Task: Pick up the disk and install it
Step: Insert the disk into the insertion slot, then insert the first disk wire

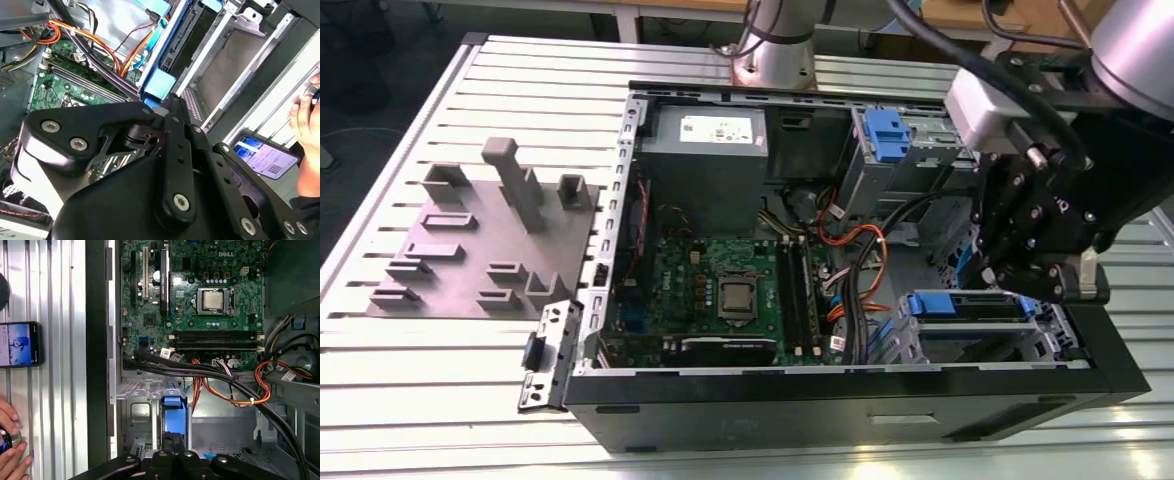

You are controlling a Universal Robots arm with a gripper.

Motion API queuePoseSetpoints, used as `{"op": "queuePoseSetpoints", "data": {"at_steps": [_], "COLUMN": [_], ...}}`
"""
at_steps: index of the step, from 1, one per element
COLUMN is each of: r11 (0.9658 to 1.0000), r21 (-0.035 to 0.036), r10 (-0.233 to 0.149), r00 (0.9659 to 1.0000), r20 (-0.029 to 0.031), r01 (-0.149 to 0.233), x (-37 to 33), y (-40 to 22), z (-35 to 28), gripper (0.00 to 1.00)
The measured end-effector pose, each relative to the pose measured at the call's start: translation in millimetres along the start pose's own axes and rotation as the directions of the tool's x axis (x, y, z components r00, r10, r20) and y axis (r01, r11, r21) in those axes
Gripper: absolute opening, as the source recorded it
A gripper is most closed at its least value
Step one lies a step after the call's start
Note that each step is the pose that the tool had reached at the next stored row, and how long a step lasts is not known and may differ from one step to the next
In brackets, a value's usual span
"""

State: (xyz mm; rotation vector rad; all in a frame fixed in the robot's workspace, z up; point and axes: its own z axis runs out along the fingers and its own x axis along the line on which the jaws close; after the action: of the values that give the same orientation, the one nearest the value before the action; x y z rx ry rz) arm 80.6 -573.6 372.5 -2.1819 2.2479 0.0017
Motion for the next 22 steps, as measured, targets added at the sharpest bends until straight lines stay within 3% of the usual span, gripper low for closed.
{"op": "queuePoseSetpoints", "data": {"at_steps": [7, 12, 22], "r11": [1.0000, 1.0000, 1.0000], "r21": [-0.0009, -0.0092, -0.0098], "r10": [0.000, 0.000, 0.000], "r00": [1.0000, 1.0000, 1.0000], "r20": [0.0000, -0.0002, -0.0004], "r01": [0.000, 0.000, 0.000], "x": [0.3, 0.5, 0.5], "y": [0.1, 0.1, 0.1], "z": [12.8, 21.2, 23.7], "gripper": [0.11, 0.11, 0.11]}}
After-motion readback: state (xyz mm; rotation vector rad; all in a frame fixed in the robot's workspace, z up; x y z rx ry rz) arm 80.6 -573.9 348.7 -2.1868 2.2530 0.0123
